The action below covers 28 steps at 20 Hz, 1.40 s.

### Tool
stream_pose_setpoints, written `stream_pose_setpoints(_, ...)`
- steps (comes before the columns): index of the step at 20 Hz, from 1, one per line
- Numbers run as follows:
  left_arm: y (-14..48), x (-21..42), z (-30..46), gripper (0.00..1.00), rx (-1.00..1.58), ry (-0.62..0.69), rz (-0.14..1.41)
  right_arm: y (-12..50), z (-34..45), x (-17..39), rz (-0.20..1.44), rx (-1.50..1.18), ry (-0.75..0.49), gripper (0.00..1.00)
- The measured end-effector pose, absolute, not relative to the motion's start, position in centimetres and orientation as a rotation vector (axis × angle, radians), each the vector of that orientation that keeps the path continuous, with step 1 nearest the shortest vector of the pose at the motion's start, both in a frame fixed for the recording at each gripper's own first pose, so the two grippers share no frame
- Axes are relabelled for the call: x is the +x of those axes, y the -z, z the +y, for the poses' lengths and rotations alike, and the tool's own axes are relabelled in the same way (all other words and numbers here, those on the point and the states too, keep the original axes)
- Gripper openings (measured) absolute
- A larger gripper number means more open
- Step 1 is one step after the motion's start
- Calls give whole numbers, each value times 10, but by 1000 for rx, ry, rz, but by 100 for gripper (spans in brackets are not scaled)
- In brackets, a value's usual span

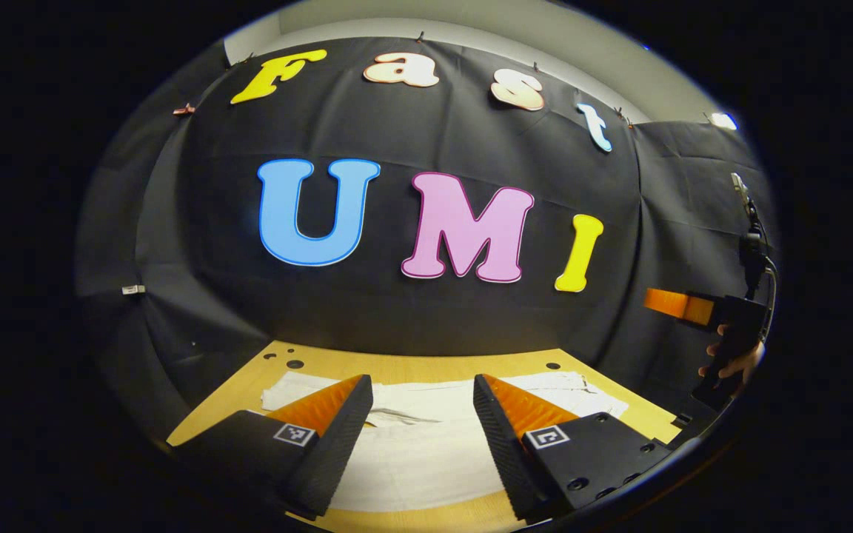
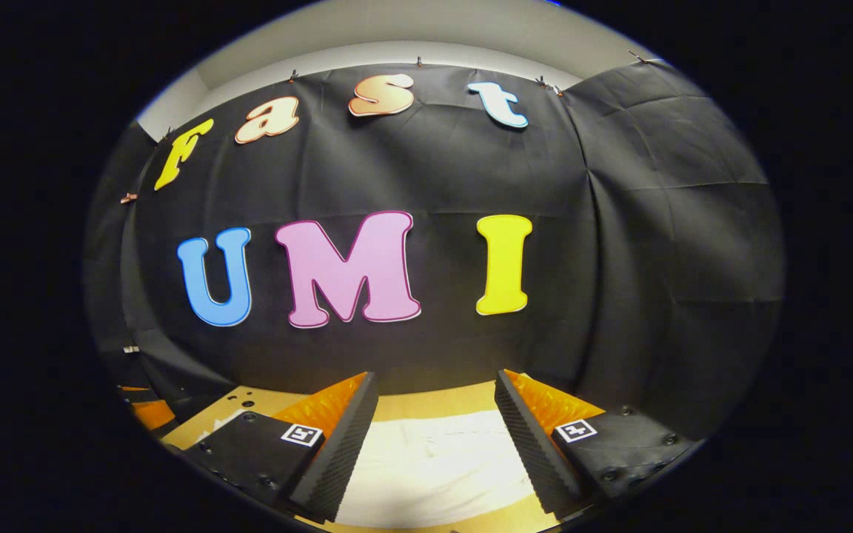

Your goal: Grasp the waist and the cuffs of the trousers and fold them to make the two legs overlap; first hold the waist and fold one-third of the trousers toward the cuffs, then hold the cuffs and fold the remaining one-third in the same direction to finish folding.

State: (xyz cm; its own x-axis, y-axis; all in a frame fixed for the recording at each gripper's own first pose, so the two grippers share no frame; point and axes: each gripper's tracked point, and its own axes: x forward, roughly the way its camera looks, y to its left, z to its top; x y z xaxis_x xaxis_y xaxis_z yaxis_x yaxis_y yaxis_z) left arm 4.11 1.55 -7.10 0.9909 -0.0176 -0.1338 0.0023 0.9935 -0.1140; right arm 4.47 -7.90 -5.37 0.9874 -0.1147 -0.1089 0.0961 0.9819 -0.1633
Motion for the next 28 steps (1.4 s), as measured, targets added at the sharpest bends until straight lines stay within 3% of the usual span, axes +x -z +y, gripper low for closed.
stream_pose_setpoints(3,74,45,16,88,-166,15,143,61,-90,48,132,-157,80,98)
stream_pose_setpoints(6,74,49,22,90,-212,9,130,68,-126,55,153,-191,130,98)
stream_pose_setpoints(9,98,53,30,90,-180,-40,206,80,-165,59,208,-307,189,98)
stream_pose_setpoints(13,117,51,28,87,-111,-54,270,98,-191,68,260,-402,161,99)
stream_pose_setpoints(14,124,50,27,81,-105,-57,286,111,-196,70,300,-418,134,97)
stream_pose_setpoints(15,128,49,27,87,-100,-58,302,127,-204,71,355,-450,106,97)
stream_pose_setpoints(19,141,47,26,92,-108,-44,345,176,-245,68,543,-711,-35,98)
stream_pose_setpoints(28,184,27,46,92,-18,-136,489,283,-331,38,884,-1135,-412,98)
